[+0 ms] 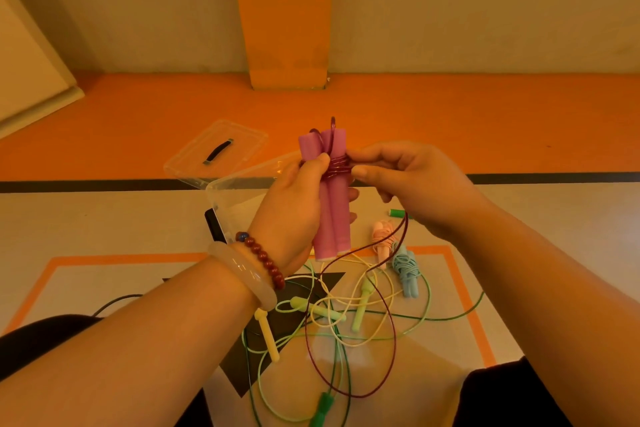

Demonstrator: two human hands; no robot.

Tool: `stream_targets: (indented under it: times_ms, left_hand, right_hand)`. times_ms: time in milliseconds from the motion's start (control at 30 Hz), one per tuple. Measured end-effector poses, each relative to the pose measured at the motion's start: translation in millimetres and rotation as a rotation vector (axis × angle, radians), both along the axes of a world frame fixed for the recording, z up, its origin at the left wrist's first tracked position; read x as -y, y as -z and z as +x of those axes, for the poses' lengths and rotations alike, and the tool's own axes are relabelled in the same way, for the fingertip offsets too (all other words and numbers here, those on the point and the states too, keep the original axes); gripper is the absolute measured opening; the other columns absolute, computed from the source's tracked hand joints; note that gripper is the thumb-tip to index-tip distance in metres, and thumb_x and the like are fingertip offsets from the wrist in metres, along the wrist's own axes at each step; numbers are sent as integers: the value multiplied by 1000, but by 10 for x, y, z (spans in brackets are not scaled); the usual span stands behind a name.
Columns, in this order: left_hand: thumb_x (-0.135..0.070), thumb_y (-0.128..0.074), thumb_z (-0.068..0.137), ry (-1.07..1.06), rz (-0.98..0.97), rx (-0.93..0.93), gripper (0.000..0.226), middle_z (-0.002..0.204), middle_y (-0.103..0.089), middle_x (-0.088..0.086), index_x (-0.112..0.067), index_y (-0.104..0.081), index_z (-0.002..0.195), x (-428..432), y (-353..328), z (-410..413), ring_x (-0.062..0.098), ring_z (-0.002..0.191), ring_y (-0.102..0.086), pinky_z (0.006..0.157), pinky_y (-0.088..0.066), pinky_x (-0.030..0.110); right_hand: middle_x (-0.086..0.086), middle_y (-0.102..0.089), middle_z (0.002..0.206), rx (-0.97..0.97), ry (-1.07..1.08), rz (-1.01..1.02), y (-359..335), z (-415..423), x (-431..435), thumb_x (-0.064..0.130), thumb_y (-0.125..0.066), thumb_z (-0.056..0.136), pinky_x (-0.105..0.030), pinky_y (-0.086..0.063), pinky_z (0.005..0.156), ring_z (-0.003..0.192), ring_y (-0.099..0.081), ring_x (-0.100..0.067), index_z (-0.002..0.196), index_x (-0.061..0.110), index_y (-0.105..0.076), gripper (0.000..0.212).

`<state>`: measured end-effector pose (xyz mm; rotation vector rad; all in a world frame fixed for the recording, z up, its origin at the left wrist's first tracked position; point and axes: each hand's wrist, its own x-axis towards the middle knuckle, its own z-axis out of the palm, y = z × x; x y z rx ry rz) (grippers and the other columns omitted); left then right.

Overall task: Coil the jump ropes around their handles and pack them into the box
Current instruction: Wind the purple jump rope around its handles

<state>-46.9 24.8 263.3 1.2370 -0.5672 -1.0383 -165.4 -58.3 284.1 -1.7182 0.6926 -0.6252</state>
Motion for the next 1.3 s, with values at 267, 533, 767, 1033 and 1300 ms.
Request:
stream_targets:
  times_ms: [267, 533, 767, 1033, 1300]
  left_hand:
    - [-34, -38, 102, 7, 7, 45, 29, 65, -68, 0, -14, -59, 100, -1, -48, -4, 16, 56, -62, 53, -53, 32]
    - [-52, -62, 66, 176, -2, 21, 67, 68, -62, 5, -6, -54, 115, -36, -73, 66, 16, 55, -61, 50, -52, 30]
    - [-34, -69, 71, 199, 35, 159, 52, 91, -62, 3, -20, -50, 117, -10, -48, 89, 11, 60, -67, 55, -58, 32]
    - [-60, -84, 50, 173, 81, 518, 82, 122, -59, -6, -40, -44, 119, -37, 72, 170, 13, 101, -66, 83, -57, 37]
    - [-70, -40, 75, 98, 121, 517, 48, 82, -62, -1, -32, -45, 105, -24, 2, -10, 11, 63, -68, 63, -58, 33]
  right_hand:
    - [-10, -65, 76, 104, 39, 74, 89, -8, 34, 12, -69, 77, -16, -36, 48, 51, -44, -6, 87, 20, -71, 13]
    - [2, -62, 84, 96, -73, 188, 162, 40, 11, 29, -66, 71, -20, -30, 47, 52, -37, -7, 118, 21, -63, 48]
    - [11, -65, 67, 60, -51, 113, 91, 5, -22, 26, -63, 79, -19, -27, 47, 49, -33, -3, 105, 21, -71, 28]
    - [7, -69, 71, 238, 183, 172, -8, 35, -90, -3, -61, 86, -5, -37, 45, 48, -54, 7, 114, 4, -66, 29]
    - [11, -70, 74, 160, 272, 134, 117, 157, -218, 11, -66, 87, -10, -37, 46, 49, -49, 5, 103, 18, -71, 18]
